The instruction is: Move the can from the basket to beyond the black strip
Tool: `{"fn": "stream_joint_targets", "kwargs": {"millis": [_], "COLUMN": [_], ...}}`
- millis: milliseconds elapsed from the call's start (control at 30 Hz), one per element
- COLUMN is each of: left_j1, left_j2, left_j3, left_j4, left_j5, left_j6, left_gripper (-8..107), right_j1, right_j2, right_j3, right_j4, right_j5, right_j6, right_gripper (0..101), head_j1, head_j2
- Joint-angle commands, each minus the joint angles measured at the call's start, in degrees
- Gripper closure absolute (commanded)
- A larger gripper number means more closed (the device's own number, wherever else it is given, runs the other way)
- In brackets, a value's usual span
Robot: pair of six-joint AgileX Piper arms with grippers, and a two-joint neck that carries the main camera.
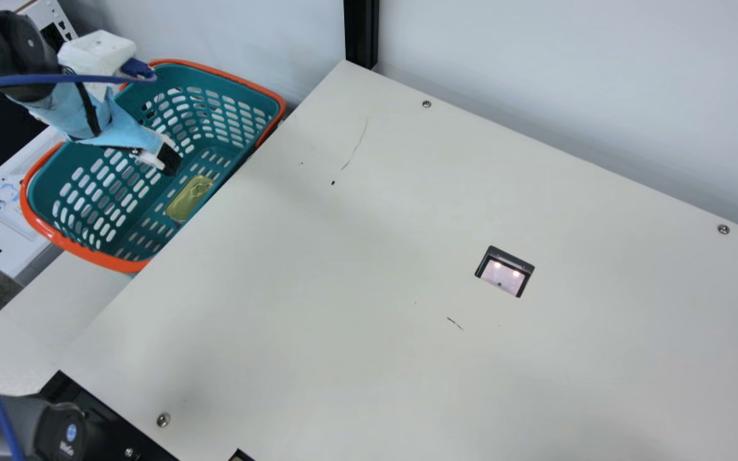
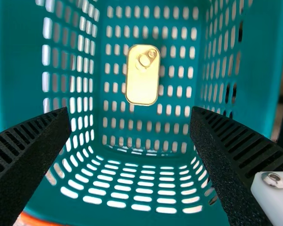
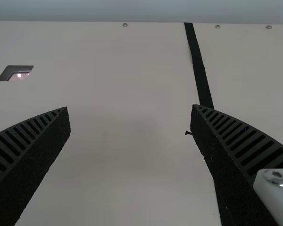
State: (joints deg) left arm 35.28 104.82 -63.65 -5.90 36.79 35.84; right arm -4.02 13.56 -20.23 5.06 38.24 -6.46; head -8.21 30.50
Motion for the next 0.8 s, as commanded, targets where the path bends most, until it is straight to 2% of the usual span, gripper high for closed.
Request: {"fn": "stream_joint_targets", "kwargs": {"millis": [0,300,767], "left_j1": [0.5,2.1,-1.3], "left_j2": [3.1,12.8,24.3], "left_j3": [-1.3,-7.0,-15.0], "left_j4": [-0.7,-1.2,2.5], "left_j5": [0.6,0.5,-1.8], "left_j6": [6.3,12.2,5.2], "left_gripper": [9,9,9], "right_j1": [0.0,0.0,0.0], "right_j2": [0.0,0.0,0.0], "right_j3": [0.0,0.0,0.0], "right_j4": [0.0,0.0,0.0], "right_j5": [0.0,0.0,0.0], "right_j6": [0.0,0.0,0.0], "right_gripper": [0,0,0], "head_j1": [-1.8,-1.8,-1.8], "head_j2": [1.2,1.2,1.2]}}
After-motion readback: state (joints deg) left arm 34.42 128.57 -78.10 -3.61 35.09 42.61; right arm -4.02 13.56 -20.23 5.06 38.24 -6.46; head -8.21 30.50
